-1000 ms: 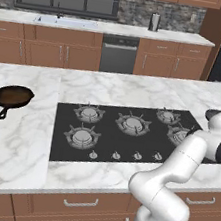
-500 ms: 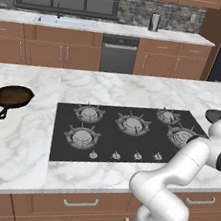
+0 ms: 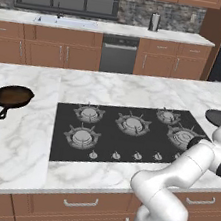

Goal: Place both pans onto different burners. Then place the broccoli and the steak on different pans.

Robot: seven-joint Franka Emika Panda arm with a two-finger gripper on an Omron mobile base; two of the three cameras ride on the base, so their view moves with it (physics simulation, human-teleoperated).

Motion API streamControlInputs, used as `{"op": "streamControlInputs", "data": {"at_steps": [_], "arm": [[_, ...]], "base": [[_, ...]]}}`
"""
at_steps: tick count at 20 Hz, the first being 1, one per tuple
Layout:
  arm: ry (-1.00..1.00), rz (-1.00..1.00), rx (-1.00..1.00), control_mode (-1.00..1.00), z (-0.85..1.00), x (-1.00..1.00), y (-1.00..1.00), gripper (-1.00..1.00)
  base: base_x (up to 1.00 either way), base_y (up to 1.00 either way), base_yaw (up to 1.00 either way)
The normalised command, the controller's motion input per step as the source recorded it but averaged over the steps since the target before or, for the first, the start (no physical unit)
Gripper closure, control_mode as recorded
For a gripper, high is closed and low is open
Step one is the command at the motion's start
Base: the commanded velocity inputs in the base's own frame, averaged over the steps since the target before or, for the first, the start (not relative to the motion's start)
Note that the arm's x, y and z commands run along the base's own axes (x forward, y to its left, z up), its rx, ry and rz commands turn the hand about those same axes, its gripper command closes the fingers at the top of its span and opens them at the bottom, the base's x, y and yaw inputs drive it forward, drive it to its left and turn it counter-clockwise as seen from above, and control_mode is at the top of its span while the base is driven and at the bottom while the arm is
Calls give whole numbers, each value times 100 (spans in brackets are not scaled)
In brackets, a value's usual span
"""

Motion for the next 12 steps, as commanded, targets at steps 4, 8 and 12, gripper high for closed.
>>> {"op": "streamControlInputs", "data": {"at_steps": [4, 8, 12], "arm": [[-3, 0, -3, -100, -21, 10, -6, -100], [0, 0, -2, -100, -20, 2, -3, -100], [0, 0, -1, -100, -10, 2, 0, -100]], "base": [[0, 0, 0], [0, 0, 0], [0, 0, 0]]}}
